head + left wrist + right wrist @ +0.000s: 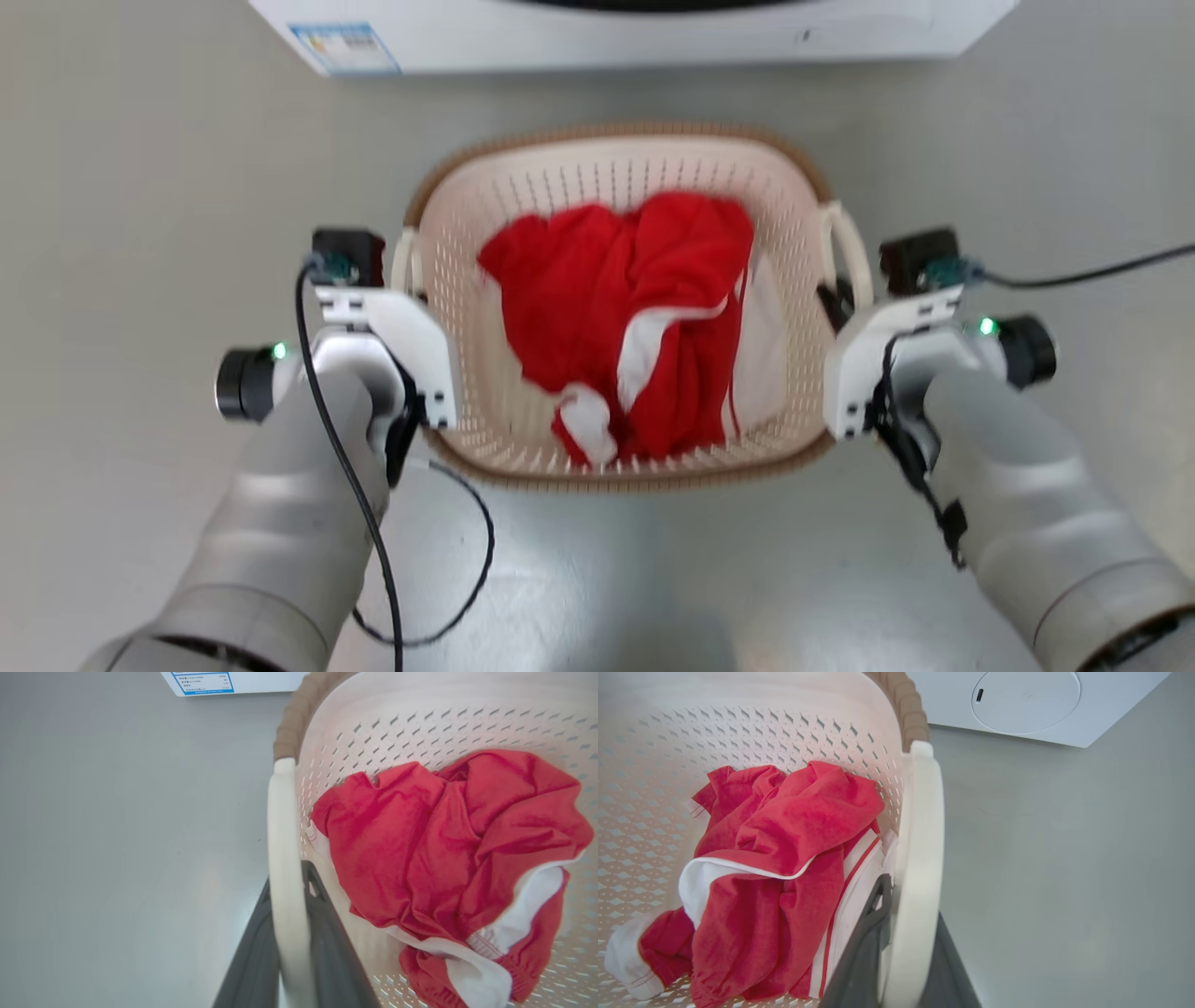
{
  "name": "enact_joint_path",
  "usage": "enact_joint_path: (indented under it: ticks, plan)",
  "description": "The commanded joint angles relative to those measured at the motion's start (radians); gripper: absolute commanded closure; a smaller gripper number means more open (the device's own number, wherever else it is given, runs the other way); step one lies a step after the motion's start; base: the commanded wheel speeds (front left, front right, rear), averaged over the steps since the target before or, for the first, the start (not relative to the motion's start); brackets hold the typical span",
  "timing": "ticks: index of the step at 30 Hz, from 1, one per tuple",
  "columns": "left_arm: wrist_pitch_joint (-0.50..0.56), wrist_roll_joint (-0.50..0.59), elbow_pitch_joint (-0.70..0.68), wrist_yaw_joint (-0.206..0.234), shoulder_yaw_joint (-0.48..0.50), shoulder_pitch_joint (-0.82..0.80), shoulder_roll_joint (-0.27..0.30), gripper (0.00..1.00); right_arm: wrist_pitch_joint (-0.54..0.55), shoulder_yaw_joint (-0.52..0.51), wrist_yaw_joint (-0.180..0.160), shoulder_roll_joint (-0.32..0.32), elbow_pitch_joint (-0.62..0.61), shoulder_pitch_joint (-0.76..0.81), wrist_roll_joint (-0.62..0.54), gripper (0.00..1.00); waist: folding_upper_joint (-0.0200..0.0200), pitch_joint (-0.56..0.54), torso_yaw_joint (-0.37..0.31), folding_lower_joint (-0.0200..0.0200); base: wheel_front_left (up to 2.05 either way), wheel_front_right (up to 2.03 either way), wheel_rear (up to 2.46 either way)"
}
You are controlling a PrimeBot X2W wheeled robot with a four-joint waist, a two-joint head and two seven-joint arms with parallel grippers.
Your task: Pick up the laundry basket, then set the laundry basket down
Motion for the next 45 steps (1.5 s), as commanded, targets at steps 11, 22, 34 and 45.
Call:
enact_joint_path:
  ticks: [11, 22, 34, 45]
  plan:
    - [0.016, -0.015, -0.01, -0.004, -0.008, 0.109, 0.04, 1.0, 0.067, 0.117, 0.012, 0.031, -0.041, 0.137, 0.054, 1.0, 0.0, -0.243, -0.032, 0.0, 0.0, 0.0, 0.0]
    - [0.039, -0.027, -0.007, -0.022, -0.023, 0.203, 0.051, 1.0, 0.109, 0.207, 0.012, 0.031, -0.077, 0.256, 0.112, 1.0, 0.0, -0.403, -0.062, 0.0, 0.0, 0.0, 0.0]
    - [0.064, -0.04, -0.006, -0.032, -0.037, 0.292, 0.054, 1.0, 0.148, 0.274, 0.012, 0.031, -0.09, 0.339, 0.169, 1.0, 0.0, -0.532, -0.081, 0.0, 0.0, 0.0, 0.0]
    - [0.097, -0.052, -0.006, -0.043, -0.056, 0.359, 0.047, 1.0, 0.175, 0.31, 0.012, 0.031, -0.082, 0.374, 0.215, 1.0, 0.0, -0.612, -0.085, 0.0, 0.0, 0.0, 0.0]
